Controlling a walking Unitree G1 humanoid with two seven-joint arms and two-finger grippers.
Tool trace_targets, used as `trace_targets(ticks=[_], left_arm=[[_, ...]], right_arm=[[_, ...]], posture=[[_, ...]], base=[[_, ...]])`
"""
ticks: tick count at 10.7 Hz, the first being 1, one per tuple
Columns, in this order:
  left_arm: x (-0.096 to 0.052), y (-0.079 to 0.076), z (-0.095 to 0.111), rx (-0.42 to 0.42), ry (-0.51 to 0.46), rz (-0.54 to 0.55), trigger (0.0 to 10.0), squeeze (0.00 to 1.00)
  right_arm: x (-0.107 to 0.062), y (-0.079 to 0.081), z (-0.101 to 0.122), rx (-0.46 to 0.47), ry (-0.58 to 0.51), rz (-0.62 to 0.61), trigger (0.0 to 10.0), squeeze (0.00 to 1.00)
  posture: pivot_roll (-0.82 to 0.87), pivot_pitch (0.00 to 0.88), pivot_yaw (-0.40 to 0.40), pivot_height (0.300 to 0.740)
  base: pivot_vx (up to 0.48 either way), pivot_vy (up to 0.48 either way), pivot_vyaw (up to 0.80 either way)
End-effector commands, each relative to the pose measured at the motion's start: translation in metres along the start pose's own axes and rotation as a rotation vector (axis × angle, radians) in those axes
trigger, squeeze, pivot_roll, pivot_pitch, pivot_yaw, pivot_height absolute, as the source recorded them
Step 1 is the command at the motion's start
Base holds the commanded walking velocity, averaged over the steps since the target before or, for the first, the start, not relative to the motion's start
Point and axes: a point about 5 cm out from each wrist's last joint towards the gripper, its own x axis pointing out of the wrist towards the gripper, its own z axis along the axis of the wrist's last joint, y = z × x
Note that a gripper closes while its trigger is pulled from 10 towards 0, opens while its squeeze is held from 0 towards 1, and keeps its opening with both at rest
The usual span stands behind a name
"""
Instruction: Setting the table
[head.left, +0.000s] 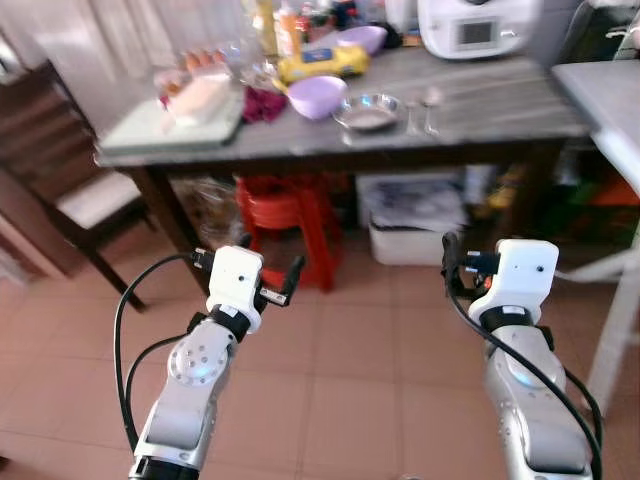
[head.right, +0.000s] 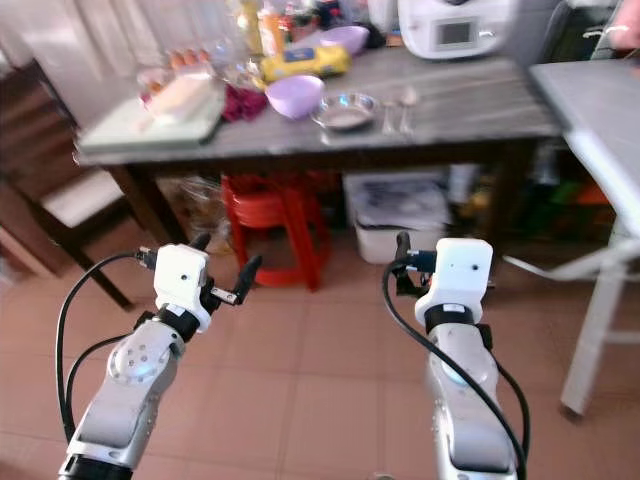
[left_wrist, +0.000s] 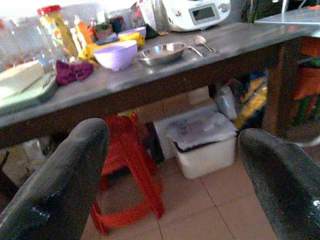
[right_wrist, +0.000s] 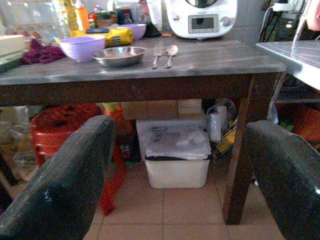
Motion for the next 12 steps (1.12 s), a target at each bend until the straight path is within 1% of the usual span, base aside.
trace_targets(ticks=[1,4,5,6,7,9,10,12], left_arm=[[-0.002,0.007,0.001,0.016,0.003,0.026,10.0,0.00],[-0.002,0.007,0.001,0.016,0.003,0.026,10.0,0.00],[-0.001,0.002,0.004,-0.015,-0.021,-0.027,10.0,0.00],[-0.001,-0.005,0.009,-0.077,-0.061,-0.107,10.0,0.00],[-0.001,-0.006,0.009,-0.079,-0.062,-0.110,10.0,0.00],[-0.005,-0.007,0.010,-0.076,-0.077,-0.132,10.0,0.00],[-0.007,-0.006,0.012,-0.059,-0.091,-0.149,10.0,0.00],[-0.009,-0.006,0.010,-0.074,-0.081,-0.145,10.0,0.00]], right_arm=[[0.001,0.007,0.005,0.015,-0.020,0.022,10.0,0.48],[0.001,0.007,0.005,0.015,-0.020,0.022,10.0,0.48],[0.001,0.007,0.004,0.016,-0.019,0.020,10.0,0.48],[0.000,0.007,0.002,0.016,-0.014,0.016,10.0,0.48],[0.000,0.007,0.001,0.016,-0.012,0.015,10.0,0.48],[-0.001,0.006,-0.001,0.014,-0.005,0.009,10.0,0.48],[-0.002,0.006,-0.002,0.013,-0.003,0.008,10.0,0.48],[-0.004,0.007,-0.003,0.006,0.002,0.016,10.0,0.48]], posture=[[-0.13,0.046,0.138,0.740],[-0.13,0.046,0.138,0.740],[-0.12,0.050,0.149,0.740],[-0.12,0.052,0.149,0.740],[-0.12,0.053,0.151,0.740],[-0.12,0.059,0.152,0.740],[-0.12,0.061,0.151,0.740],[-0.12,0.060,0.147,0.740]], base=[[-0.334,0.000,0.00],[-0.334,0.000,0.00],[0.480,0.000,0.00],[0.480,0.000,0.00],[0.480,0.000,0.00],[0.000,0.000,0.00],[0.364,0.000,0.00],[0.364,0.000,0.00]])
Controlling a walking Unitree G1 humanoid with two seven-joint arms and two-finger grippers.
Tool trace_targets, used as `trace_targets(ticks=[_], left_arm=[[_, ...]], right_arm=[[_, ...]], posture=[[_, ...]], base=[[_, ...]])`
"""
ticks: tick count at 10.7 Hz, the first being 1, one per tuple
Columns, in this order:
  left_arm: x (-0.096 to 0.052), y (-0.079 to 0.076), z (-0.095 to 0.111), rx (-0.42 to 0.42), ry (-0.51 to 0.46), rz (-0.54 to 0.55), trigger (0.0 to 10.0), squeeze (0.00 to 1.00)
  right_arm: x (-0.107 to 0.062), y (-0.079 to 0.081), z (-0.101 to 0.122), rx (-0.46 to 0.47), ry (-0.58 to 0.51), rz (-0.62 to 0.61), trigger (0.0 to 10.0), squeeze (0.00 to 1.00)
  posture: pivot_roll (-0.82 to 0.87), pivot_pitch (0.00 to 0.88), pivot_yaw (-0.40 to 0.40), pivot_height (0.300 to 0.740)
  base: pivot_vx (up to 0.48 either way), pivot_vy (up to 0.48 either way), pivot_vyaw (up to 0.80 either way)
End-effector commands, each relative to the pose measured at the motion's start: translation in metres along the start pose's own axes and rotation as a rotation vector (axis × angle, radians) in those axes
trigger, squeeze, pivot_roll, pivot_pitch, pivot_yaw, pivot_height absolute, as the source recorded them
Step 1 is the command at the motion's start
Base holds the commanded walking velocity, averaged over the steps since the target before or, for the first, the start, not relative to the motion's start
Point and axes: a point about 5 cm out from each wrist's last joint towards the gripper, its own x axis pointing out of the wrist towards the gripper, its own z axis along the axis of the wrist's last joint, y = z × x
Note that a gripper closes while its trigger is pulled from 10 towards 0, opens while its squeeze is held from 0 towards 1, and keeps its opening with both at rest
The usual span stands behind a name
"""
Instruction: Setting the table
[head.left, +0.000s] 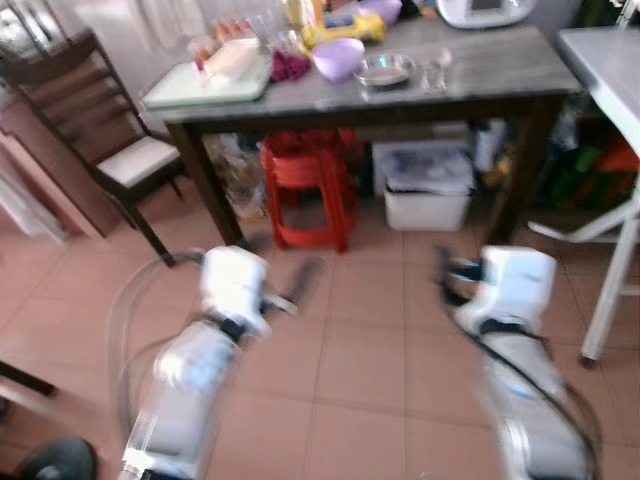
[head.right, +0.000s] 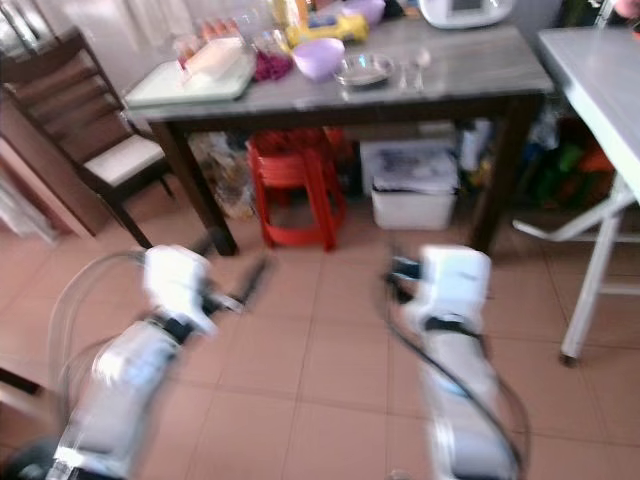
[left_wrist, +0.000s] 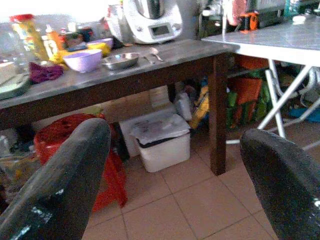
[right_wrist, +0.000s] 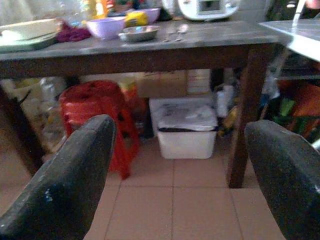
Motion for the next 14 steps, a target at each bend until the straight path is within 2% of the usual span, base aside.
trace_targets(ticks=[1,6,8,11,14], left_arm=[[-0.0065,0.0138,-0.0021,0.019,0.029,0.044,10.0,0.00],[-0.0075,0.0170,-0.0063,-0.003,0.055,0.084,10.0,0.00],[-0.0071,0.0197,-0.0088,0.017,0.080,0.111,10.0,0.00],[-0.0061,0.0195,-0.0058,0.021,0.062,0.074,10.0,0.00],[-0.0049,0.0152,-0.0059,0.009,0.060,0.052,10.0,0.00]], right_arm=[[0.0010,0.0128,0.0043,0.027,-0.016,0.035,10.0,0.48],[0.0040,0.0136,0.0040,0.026,-0.016,0.046,10.0,0.49],[0.0045,0.0133,0.0047,0.025,-0.019,0.047,10.0,0.48],[0.0055,0.0122,0.0049,0.024,-0.020,0.044,10.0,0.48],[0.0048,0.0104,0.0046,0.029,-0.016,0.033,10.0,0.47]], posture=[[-0.11,0.060,0.146,0.740],[-0.11,0.054,0.137,0.740],[-0.11,0.051,0.134,0.740],[-0.11,0.049,0.137,0.740],[-0.12,0.051,0.143,0.740]], base=[[0.000,0.000,0.00],[0.000,0.000,0.00],[0.000,0.000,0.00],[0.000,0.000,0.00],[0.000,-0.384,0.00]])
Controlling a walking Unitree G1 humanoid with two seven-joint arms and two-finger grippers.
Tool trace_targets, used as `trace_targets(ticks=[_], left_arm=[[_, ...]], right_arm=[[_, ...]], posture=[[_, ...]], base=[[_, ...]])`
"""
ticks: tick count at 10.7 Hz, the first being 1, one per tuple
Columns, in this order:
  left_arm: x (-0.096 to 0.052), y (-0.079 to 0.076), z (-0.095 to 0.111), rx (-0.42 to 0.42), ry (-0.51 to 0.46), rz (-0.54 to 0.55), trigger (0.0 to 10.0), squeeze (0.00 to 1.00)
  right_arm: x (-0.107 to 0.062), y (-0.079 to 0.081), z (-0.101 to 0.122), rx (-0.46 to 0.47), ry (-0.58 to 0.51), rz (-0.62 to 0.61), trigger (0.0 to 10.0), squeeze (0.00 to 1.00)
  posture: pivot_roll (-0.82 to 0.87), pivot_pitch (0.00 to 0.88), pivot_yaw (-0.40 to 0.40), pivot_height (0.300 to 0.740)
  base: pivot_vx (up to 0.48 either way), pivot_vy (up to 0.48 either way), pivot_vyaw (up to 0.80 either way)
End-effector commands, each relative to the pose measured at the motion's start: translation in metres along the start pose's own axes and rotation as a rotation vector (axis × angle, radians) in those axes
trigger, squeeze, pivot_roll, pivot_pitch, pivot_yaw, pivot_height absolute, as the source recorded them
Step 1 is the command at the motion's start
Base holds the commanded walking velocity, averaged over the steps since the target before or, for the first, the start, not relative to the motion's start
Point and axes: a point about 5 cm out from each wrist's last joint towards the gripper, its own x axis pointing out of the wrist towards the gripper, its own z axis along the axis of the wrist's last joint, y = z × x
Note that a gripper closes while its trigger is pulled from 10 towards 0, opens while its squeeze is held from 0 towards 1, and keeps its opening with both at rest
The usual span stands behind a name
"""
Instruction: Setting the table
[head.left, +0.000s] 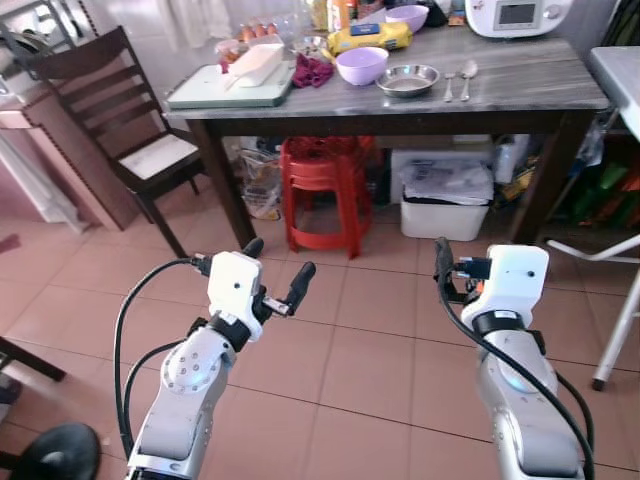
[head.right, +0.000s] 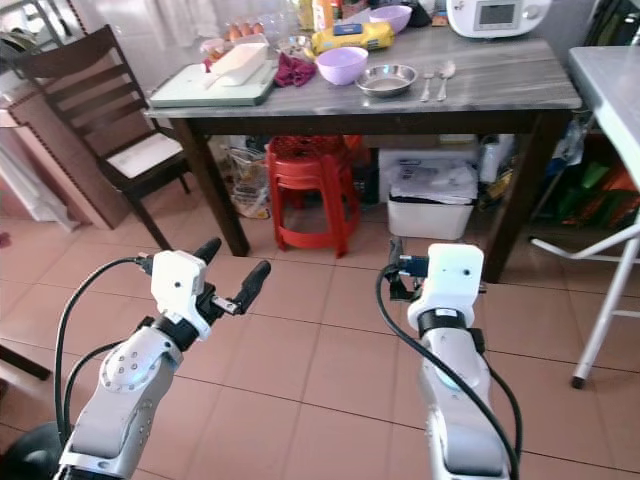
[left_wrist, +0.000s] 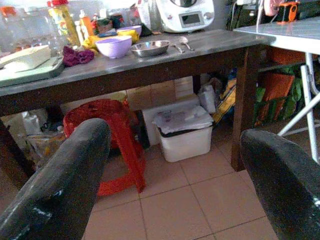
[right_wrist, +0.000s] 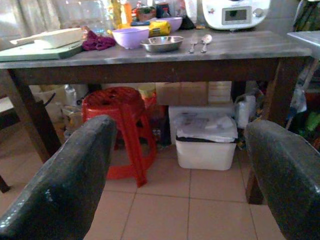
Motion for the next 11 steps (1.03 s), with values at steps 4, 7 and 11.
trace_targets(ticks=[4,7,11], left_arm=[[0.0002,0.0007,-0.0012,-0.010,0.003,-0.011,10.0,0.00],[0.0026,0.0010,-0.0007,-0.009,-0.002,-0.012,10.0,0.00],[0.0035,0.0001,0.0006,-0.012,-0.009,-0.019,10.0,0.00]], right_arm=[[0.0029,-0.0009,0.0014,0.005,-0.004,-0.001,10.0,0.48],[0.0046,-0.0021,0.0023,0.004,-0.005,-0.005,10.0,0.47],[0.0046,-0.0017,0.0035,0.006,-0.013,-0.012,10.0,0.48]], posture=[[-0.12,0.047,0.140,0.740],[-0.13,0.045,0.140,0.740],[-0.13,0.046,0.146,0.740]], base=[[0.000,-0.360,0.00],[0.000,-0.160,-0.53],[0.000,-0.480,-0.25]])
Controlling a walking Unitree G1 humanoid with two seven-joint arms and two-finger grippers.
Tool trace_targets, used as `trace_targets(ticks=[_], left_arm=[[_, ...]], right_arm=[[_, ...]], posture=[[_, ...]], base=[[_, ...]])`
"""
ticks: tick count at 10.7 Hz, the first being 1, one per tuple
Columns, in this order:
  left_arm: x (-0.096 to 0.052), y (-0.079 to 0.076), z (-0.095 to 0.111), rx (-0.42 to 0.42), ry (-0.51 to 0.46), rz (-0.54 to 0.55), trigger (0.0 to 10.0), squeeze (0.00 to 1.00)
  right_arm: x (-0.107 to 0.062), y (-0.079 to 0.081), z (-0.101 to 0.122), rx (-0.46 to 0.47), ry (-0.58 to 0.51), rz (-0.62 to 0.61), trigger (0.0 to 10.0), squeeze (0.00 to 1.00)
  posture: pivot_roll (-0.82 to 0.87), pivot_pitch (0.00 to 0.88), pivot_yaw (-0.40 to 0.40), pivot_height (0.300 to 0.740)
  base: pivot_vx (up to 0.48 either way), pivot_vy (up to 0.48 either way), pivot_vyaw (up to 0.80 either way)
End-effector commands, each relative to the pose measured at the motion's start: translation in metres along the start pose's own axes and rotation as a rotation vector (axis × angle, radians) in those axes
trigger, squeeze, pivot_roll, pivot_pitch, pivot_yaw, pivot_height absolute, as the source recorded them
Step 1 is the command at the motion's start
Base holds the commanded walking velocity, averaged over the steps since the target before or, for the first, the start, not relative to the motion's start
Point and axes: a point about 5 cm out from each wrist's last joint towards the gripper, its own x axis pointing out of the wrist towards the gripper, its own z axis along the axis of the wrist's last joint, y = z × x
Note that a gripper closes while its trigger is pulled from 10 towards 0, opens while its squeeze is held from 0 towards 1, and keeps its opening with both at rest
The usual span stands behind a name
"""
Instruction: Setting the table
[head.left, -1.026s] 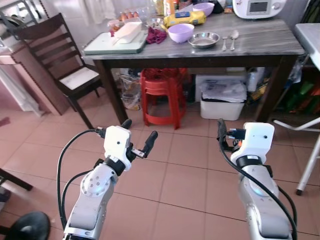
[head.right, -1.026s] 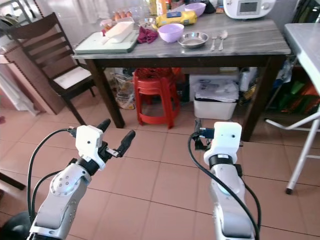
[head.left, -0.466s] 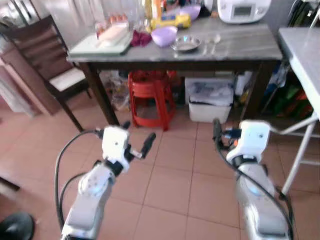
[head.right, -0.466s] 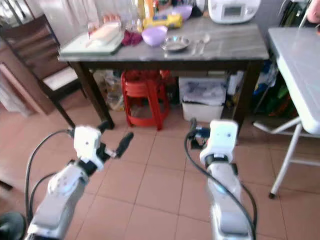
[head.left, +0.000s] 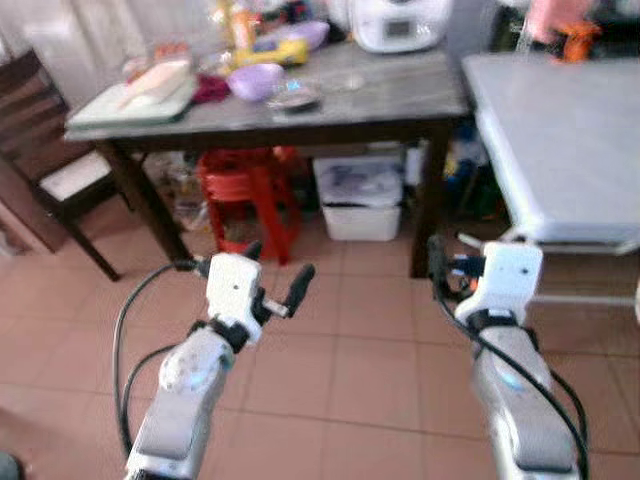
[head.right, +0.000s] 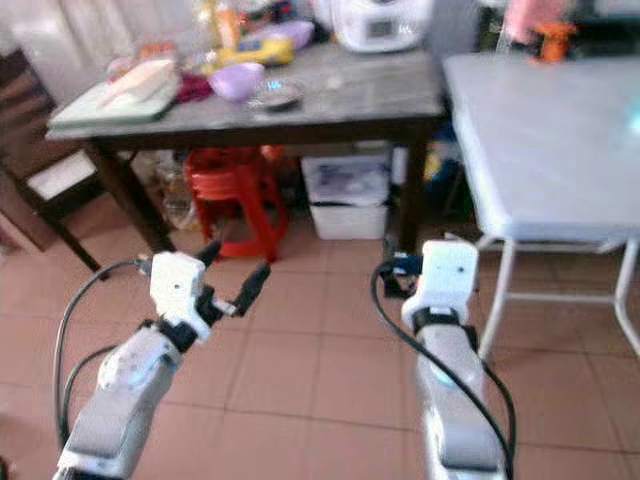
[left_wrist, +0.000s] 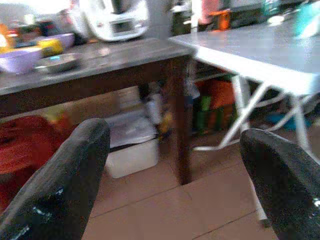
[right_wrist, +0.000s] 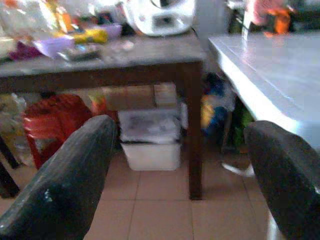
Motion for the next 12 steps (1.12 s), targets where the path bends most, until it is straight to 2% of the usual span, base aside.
trace_targets(ticks=[1,12], left_arm=[[-0.0019,0.0084,0.0041,0.031,-0.004,0.015,10.0,0.00],[-0.0012,0.0084,0.0054,0.037,-0.002,0.007,10.0,0.00]], right_arm=[[0.0016,0.0050,0.0070,0.019,-0.030,0.008,10.0,0.48],[0.0020,0.0055,0.0059,0.021,-0.037,-0.005,10.0,0.48]], posture=[[-0.13,0.045,0.149,0.740],[-0.12,0.043,0.160,0.740]], base=[[0.000,-0.480,0.00],[0.000,-0.480,0.00]])
